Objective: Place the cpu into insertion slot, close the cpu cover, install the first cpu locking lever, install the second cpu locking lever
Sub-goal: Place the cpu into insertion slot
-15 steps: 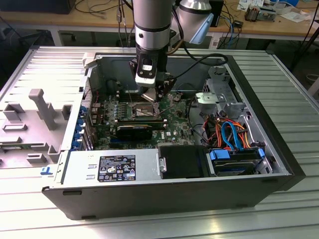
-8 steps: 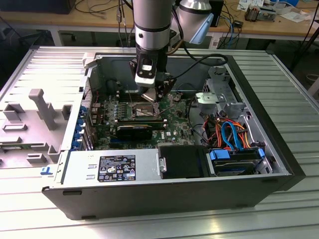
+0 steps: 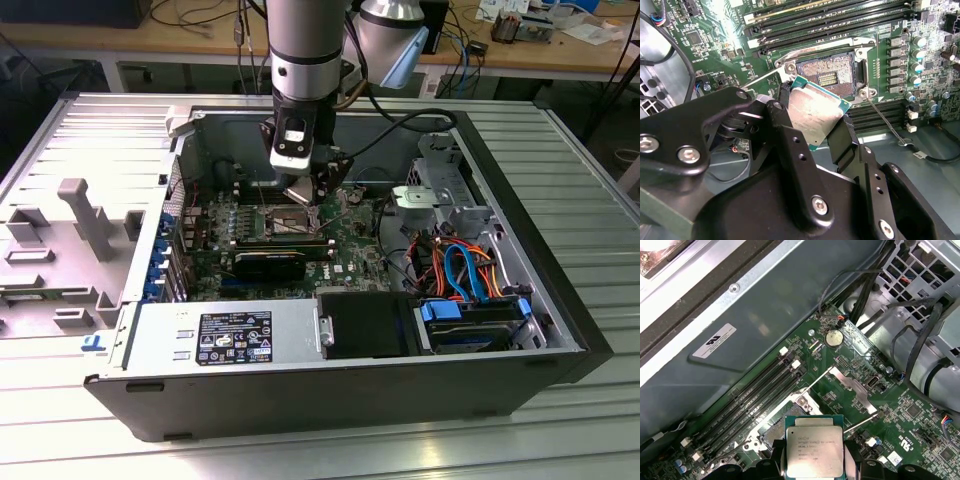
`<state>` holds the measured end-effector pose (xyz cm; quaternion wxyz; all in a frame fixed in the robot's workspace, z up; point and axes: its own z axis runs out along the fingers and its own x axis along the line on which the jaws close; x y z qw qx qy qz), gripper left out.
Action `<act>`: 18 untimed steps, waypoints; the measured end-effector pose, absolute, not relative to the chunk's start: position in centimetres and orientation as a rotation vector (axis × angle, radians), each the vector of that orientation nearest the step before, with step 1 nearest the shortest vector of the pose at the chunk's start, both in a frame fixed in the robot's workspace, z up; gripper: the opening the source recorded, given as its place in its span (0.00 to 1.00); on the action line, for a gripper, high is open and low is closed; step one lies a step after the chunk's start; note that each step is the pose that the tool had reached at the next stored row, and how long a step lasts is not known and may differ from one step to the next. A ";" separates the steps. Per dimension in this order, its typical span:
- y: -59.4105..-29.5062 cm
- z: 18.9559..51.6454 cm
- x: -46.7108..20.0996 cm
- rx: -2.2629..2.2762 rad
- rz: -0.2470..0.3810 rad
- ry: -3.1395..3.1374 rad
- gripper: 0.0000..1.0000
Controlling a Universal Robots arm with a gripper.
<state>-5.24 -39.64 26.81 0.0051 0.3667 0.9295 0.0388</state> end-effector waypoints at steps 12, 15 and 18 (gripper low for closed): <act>-39.6 26.8 -5.2 1.167 0.121 2.903 0.55; -39.6 26.8 -5.2 1.174 0.121 2.900 0.55; -39.6 26.8 -5.2 1.179 0.121 2.898 0.55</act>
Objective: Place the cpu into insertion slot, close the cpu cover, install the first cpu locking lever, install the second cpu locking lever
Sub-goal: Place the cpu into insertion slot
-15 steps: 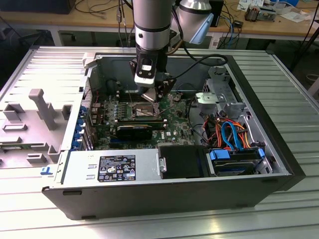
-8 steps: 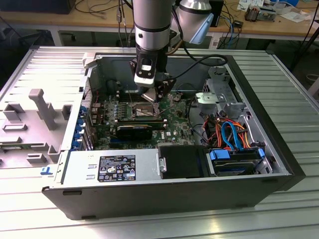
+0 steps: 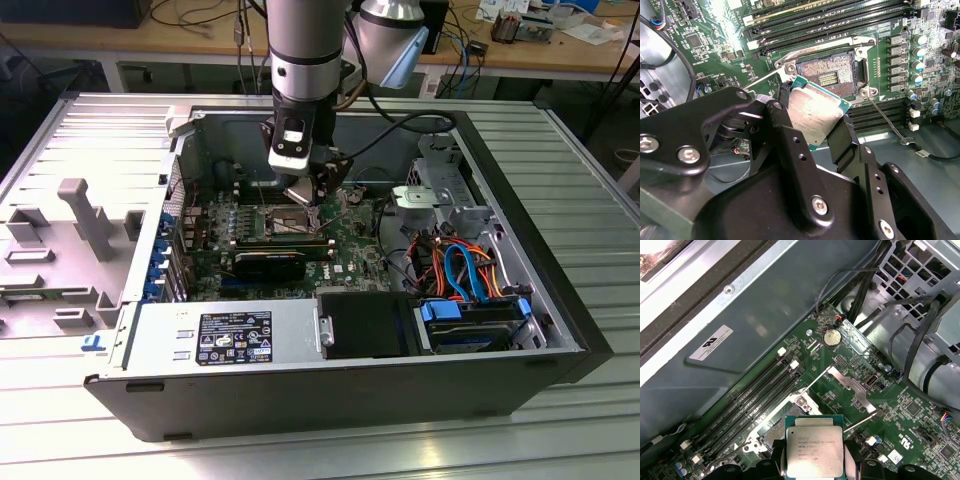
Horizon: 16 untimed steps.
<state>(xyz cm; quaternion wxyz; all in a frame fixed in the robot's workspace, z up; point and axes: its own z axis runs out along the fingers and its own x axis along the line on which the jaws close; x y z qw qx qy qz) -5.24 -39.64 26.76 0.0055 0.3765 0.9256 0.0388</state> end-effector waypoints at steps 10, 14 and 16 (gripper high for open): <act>-39.6 26.7 -5.2 1.201 0.121 2.888 0.55; -39.6 26.7 -5.2 1.207 0.121 2.885 0.55; -39.6 26.7 -5.2 1.210 0.121 2.884 0.55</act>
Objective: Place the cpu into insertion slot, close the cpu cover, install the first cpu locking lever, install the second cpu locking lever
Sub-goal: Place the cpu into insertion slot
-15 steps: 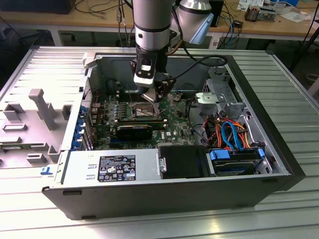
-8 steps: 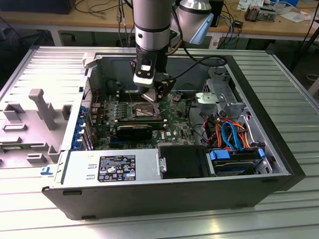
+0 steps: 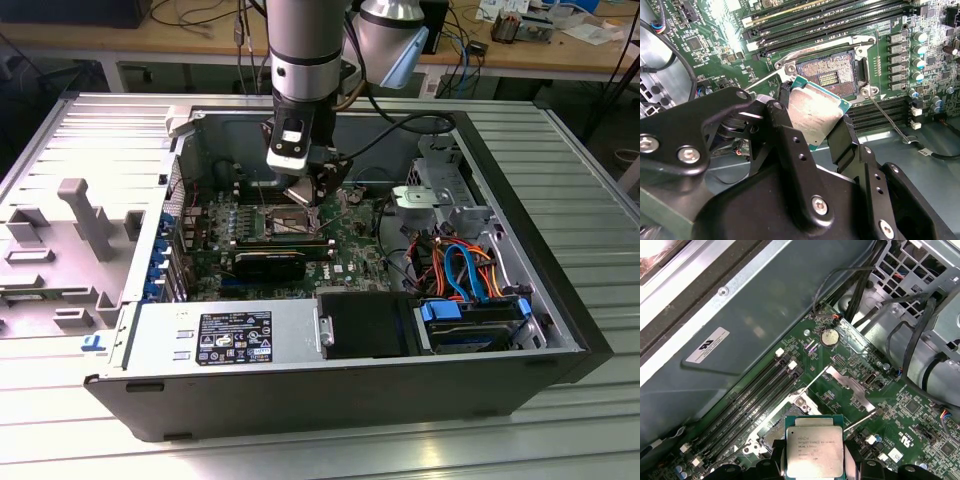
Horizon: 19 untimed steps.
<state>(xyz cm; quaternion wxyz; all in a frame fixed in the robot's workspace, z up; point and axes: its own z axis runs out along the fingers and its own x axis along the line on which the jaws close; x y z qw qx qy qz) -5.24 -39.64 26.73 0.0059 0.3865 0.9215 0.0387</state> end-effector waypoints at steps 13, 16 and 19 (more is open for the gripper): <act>-39.6 26.7 -5.2 1.229 0.121 2.875 0.55; -39.6 26.7 -5.2 1.235 0.121 2.873 0.55; -39.6 26.7 -5.2 1.240 0.121 2.870 0.55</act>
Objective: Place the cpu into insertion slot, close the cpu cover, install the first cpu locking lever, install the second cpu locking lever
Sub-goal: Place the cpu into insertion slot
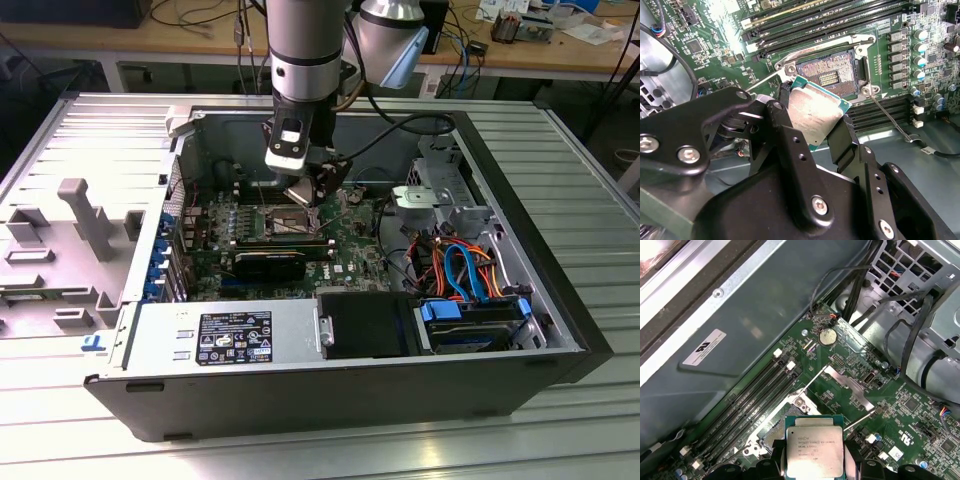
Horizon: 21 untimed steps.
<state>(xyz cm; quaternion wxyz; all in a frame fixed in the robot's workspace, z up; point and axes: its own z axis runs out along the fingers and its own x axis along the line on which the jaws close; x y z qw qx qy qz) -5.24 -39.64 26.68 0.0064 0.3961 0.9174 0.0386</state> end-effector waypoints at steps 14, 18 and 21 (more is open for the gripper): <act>-39.6 26.6 -5.2 1.266 0.121 2.858 0.55; -39.6 26.6 -5.2 1.272 0.121 2.855 0.55; -39.6 26.6 -5.2 1.276 0.121 2.853 0.55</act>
